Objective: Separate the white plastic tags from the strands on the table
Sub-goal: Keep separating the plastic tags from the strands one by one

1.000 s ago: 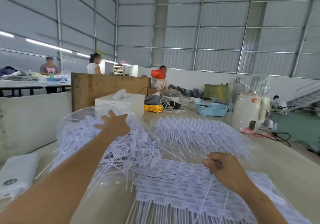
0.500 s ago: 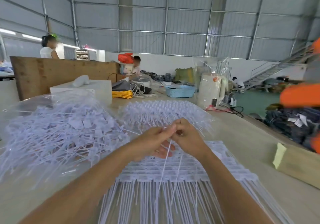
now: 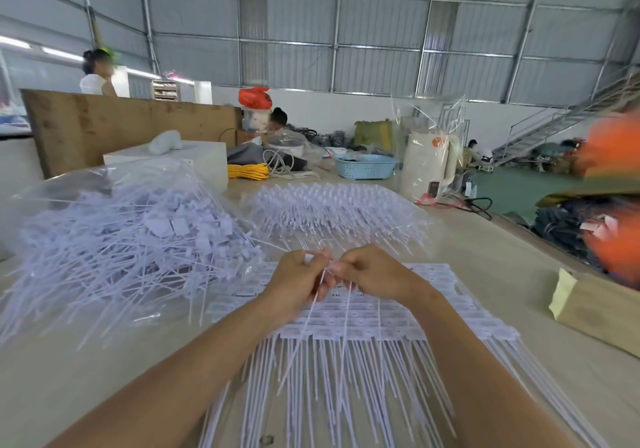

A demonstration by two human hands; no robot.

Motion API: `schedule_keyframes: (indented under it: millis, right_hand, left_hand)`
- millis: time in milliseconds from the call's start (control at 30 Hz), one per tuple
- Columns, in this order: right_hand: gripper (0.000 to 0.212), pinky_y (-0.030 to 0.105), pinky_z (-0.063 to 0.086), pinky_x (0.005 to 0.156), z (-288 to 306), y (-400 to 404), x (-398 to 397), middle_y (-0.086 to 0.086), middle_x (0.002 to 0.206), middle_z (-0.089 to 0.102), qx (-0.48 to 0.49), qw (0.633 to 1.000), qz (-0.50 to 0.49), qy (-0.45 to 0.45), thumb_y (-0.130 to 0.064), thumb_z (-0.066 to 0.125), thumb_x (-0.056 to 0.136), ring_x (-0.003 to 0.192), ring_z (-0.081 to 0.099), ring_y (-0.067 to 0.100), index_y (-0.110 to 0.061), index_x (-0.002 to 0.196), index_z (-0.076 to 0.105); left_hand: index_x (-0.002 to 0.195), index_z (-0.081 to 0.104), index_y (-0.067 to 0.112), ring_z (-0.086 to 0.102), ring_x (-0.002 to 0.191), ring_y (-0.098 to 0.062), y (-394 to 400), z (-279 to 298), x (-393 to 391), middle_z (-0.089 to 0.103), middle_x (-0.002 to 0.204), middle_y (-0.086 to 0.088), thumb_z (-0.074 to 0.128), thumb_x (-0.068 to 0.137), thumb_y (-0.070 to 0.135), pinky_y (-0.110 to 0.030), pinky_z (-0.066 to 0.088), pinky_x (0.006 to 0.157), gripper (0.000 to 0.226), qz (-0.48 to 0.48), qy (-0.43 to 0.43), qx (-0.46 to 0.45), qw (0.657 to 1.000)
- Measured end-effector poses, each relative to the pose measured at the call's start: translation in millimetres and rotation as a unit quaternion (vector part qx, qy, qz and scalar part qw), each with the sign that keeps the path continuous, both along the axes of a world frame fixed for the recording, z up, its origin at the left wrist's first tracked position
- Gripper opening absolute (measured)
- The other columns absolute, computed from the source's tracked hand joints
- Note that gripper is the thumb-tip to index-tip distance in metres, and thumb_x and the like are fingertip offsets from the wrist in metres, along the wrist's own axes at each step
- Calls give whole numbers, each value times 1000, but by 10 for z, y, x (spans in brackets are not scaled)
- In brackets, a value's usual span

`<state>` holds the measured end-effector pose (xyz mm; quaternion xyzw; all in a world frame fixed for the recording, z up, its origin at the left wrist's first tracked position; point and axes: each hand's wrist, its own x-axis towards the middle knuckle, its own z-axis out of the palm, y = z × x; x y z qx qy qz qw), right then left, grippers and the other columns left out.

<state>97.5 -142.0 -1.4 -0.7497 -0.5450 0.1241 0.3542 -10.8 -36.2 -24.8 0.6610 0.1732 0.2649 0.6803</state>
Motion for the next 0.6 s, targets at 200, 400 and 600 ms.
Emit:
schedule_keyframes:
  millis: [200, 400, 600]
  right_hand:
    - [19, 9, 39, 55, -37, 29, -44, -3, 62, 56, 35, 999, 22, 0, -12, 59, 92, 51, 50, -4, -4, 76, 65]
    - [13, 28, 42, 69, 21, 77, -77, 1, 80, 66, 40, 975, -58, -210, -29, 62, 89, 78, 58, 22, -20, 88, 71]
    - [20, 27, 43, 73, 46, 96, -142, -4, 103, 70, 40, 950, -63, -303, -35, 58, 90, 94, 62, 20, -34, 107, 69]
  left_hand:
    - [66, 52, 11, 43, 37, -11, 28, 6, -46, 54, 46, 0, 56, 95, 25, -20, 36, 41, 32, 19, 24, 99, 995]
    - [63, 46, 12, 39, 36, -13, 30, 148, -25, 48, 42, -2, 53, 97, 22, -18, 30, 37, 36, 64, 66, 153, 984]
    - [62, 46, 11, 32, 35, -13, 116, 216, -88, 45, 39, -1, 55, 96, 16, -17, 21, 36, 35, 0, 93, 52, 994]
